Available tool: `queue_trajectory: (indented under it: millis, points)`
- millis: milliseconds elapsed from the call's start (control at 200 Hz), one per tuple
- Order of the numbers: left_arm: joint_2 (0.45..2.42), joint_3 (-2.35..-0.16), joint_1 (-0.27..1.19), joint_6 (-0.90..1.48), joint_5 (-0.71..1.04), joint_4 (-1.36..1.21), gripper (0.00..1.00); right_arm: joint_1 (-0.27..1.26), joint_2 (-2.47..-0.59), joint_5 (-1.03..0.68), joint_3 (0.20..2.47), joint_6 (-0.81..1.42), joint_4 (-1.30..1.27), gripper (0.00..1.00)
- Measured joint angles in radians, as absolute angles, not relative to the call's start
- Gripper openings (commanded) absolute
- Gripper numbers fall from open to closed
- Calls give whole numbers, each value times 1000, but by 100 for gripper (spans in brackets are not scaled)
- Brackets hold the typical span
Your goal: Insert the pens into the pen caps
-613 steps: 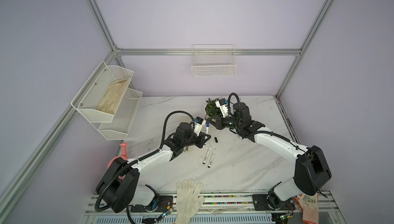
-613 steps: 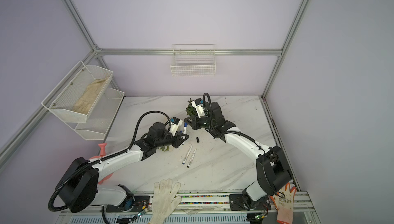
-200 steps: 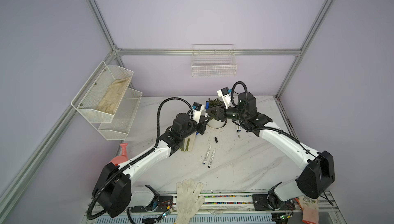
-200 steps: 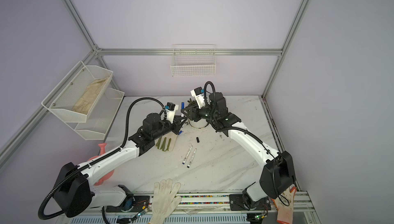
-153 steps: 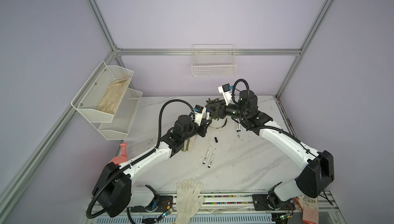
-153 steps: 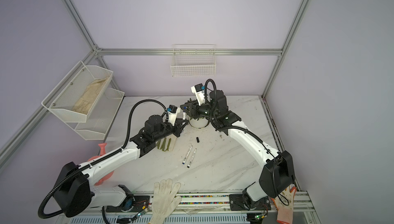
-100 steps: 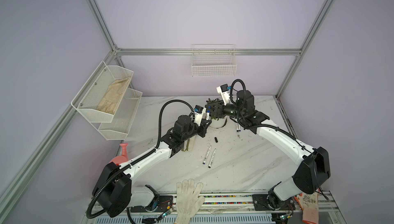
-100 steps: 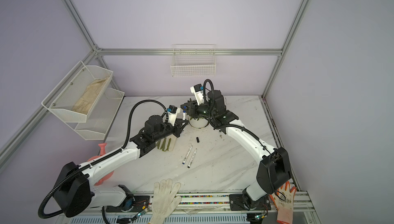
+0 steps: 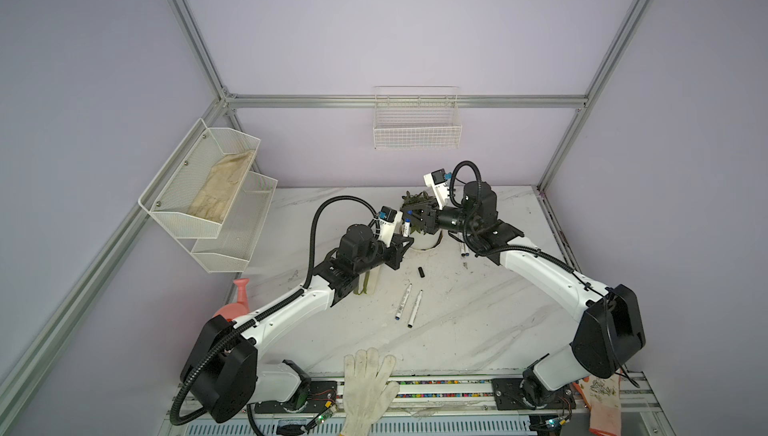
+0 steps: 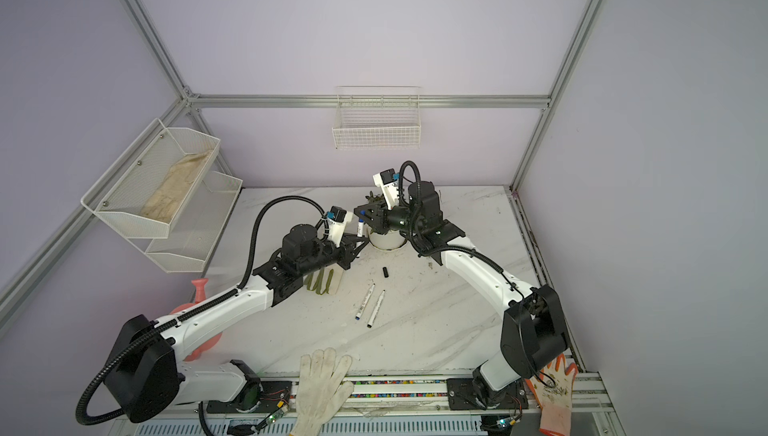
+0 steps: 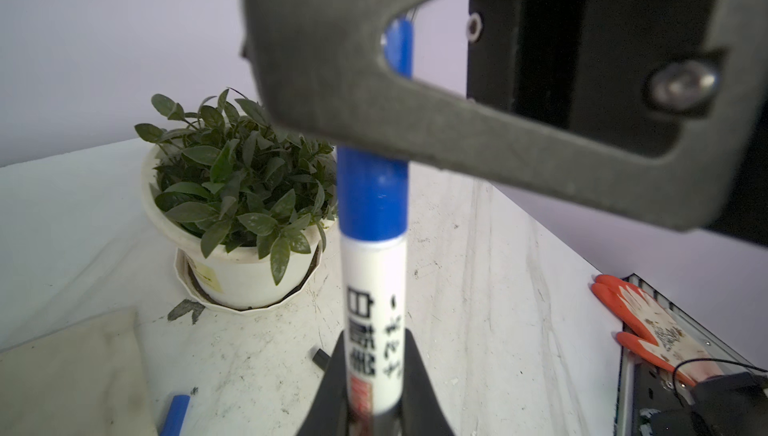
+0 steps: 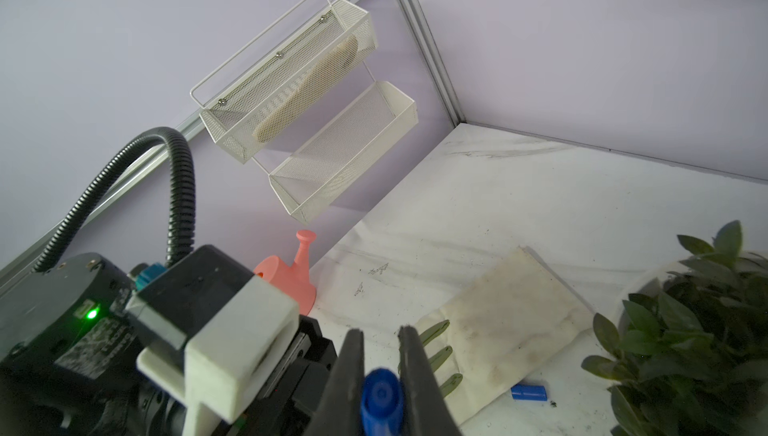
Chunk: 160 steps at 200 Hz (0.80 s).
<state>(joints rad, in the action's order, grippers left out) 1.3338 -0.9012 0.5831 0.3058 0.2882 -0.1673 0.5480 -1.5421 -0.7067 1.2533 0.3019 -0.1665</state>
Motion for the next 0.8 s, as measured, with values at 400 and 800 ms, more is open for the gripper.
queue_trajectory:
  millis: [400,800]
  points:
    - [1414,-901,490,379,577,-232,0,548,-1543,-673,1217,231,-161,0]
    - [1438,-902,472,420,639,-276,0,575,-1537,-592,1240,140,-90,0]
